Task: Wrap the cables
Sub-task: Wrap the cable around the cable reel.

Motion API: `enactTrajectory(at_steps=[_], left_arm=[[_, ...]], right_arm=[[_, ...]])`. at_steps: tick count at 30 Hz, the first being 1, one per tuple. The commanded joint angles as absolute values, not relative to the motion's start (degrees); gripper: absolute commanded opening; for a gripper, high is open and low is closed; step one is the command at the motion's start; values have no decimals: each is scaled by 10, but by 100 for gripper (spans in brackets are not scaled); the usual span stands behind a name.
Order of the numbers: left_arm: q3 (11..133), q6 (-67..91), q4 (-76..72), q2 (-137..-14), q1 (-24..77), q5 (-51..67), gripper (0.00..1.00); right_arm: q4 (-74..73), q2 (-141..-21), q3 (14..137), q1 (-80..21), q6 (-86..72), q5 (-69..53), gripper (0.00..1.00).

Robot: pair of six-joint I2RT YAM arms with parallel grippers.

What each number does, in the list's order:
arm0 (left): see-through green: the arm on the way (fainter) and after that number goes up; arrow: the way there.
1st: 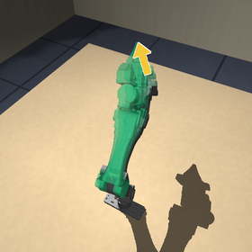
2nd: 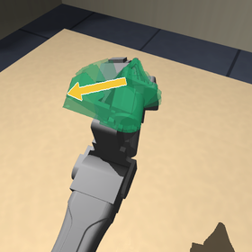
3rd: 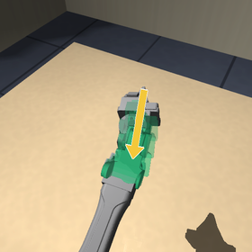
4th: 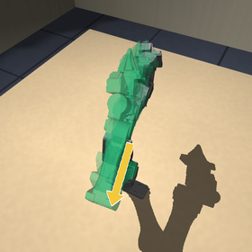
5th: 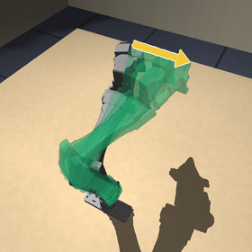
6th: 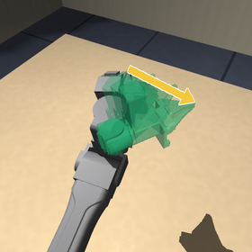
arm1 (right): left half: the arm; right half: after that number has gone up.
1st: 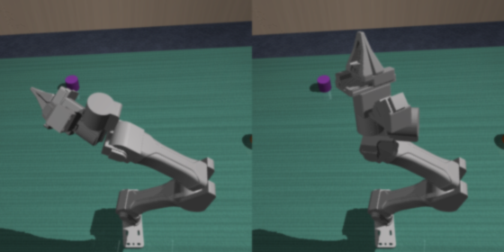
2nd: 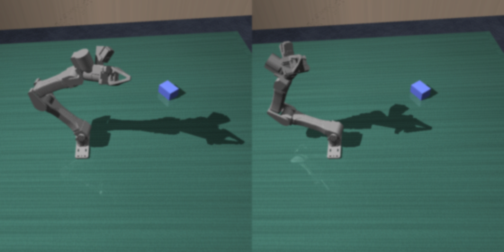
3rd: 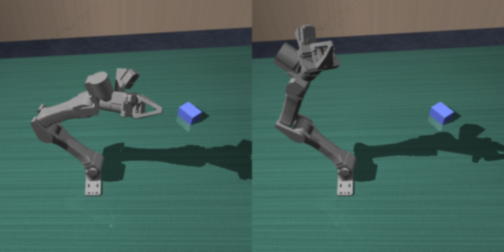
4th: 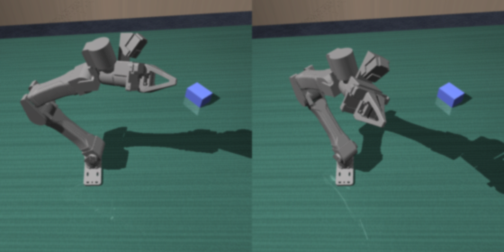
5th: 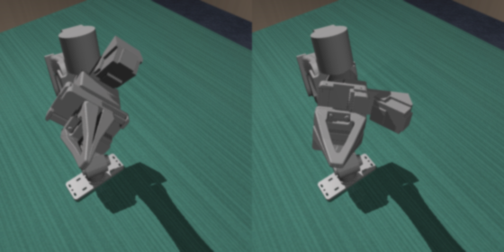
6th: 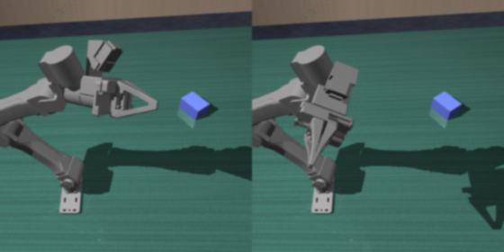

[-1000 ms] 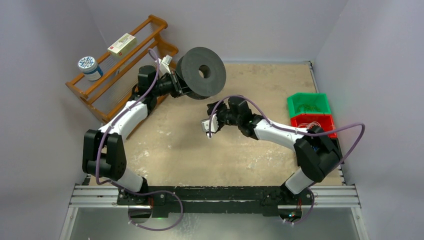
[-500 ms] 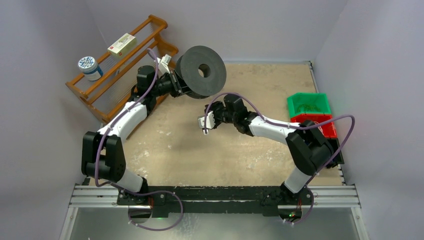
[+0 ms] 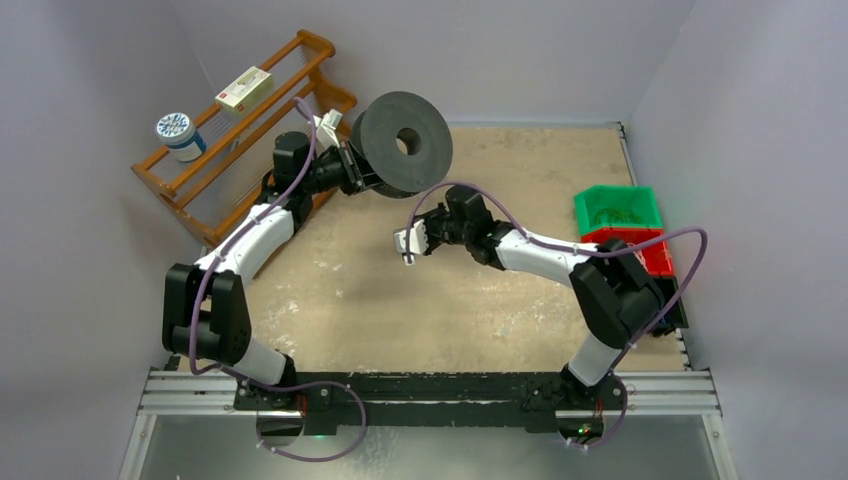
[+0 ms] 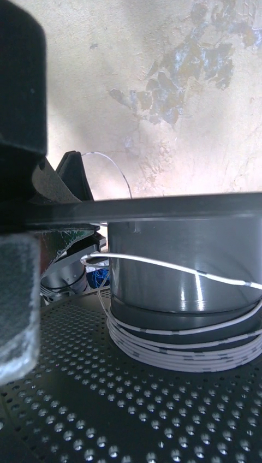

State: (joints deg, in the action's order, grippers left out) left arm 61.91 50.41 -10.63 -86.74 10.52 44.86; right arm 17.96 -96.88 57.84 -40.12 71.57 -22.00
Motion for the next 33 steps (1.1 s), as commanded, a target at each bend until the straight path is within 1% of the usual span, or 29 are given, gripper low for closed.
enactTrajectory(at_steps=[1, 3, 6, 13, 16, 20, 23, 29, 33], left_arm=[[623, 510, -174, -830, 103, 477, 0], [625, 508, -174, -827, 103, 484, 0], [629, 494, -169, -826, 103, 515, 0], [631, 398, -132, -825, 104, 575, 0], [635, 329, -86, -824, 107, 583, 0], [664, 194, 42, -834, 127, 568, 0], [676, 118, 110, -838, 146, 543, 0], [687, 13, 175, -831, 182, 481, 0], [688, -40, 193, -828, 209, 434, 0]], right_arm=[[149, -966, 607, -401, 687, -239, 0], [131, -956, 608, -389, 674, -253, 0], [80, -926, 605, -350, 664, -313, 0], [-33, -849, 610, -223, 641, -499, 0], [-67, -837, 629, -185, 622, -553, 0], [-114, -850, 680, -148, 595, -617, 0], [-140, -869, 726, -131, 565, -643, 0], [-217, -912, 820, -114, 548, -650, 0], [-240, -929, 867, -110, 518, -639, 0]])
